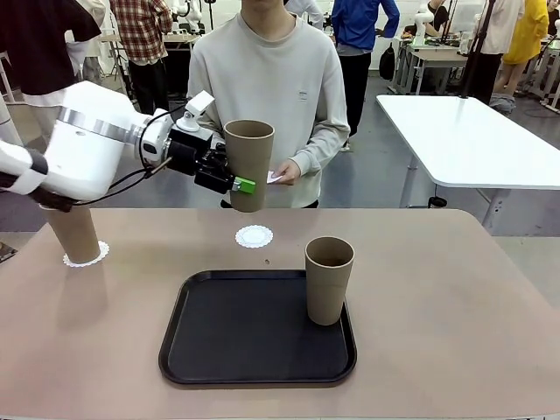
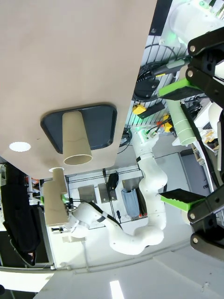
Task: Place coasters on the table and set cups on them.
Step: Take one Reusable plastic cup from the Flat Tray and place it on a coaster set by the human.
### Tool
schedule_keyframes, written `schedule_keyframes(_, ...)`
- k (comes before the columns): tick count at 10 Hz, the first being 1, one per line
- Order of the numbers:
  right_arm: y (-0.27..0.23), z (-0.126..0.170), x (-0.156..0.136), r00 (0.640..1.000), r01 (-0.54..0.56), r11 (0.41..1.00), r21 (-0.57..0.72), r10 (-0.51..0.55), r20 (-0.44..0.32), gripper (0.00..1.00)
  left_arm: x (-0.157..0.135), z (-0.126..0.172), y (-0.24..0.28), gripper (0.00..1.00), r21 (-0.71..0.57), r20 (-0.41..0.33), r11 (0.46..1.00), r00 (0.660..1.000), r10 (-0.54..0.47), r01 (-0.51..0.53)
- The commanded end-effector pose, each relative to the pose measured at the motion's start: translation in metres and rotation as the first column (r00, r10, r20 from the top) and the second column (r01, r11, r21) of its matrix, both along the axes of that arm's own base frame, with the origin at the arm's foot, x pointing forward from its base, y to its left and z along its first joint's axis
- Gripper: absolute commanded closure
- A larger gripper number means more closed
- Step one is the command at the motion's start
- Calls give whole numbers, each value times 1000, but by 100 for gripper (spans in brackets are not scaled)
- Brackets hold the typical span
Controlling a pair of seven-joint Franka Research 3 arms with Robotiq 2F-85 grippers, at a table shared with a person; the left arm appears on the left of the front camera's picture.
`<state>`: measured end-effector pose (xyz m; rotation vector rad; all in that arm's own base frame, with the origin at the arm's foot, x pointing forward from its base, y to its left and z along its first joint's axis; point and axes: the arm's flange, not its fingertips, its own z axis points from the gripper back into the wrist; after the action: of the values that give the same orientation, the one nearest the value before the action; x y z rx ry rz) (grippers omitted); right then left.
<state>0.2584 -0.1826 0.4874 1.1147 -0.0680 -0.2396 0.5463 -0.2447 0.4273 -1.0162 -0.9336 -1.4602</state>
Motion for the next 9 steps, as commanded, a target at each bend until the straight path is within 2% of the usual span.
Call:
schedule_keyframes(1,-1,0,1,1000,-4,1000,16,3,23,0,35,3,-15,16,-4,16,998,998,-55,55)
schedule_keyframes(4,-1,0,1,1000,-4,1000,16,3,23,0,84,-6,-16,16,-1,-43,993,992,-117,117)
schedule_keyframes(5,-1,0,1,1000,-4,1000,16,3,23,0,91,-9,-16,16,17,-53,989,988,-143,144)
schedule_keyframes(8,-1,0,1,1000,-4,1000,16,3,23,0,93,-13,-16,16,86,-57,963,966,-250,255)
schedule_keyframes(9,-1,0,1,1000,-4,1000,16,3,23,0,83,-22,-17,16,33,-39,984,984,-175,176)
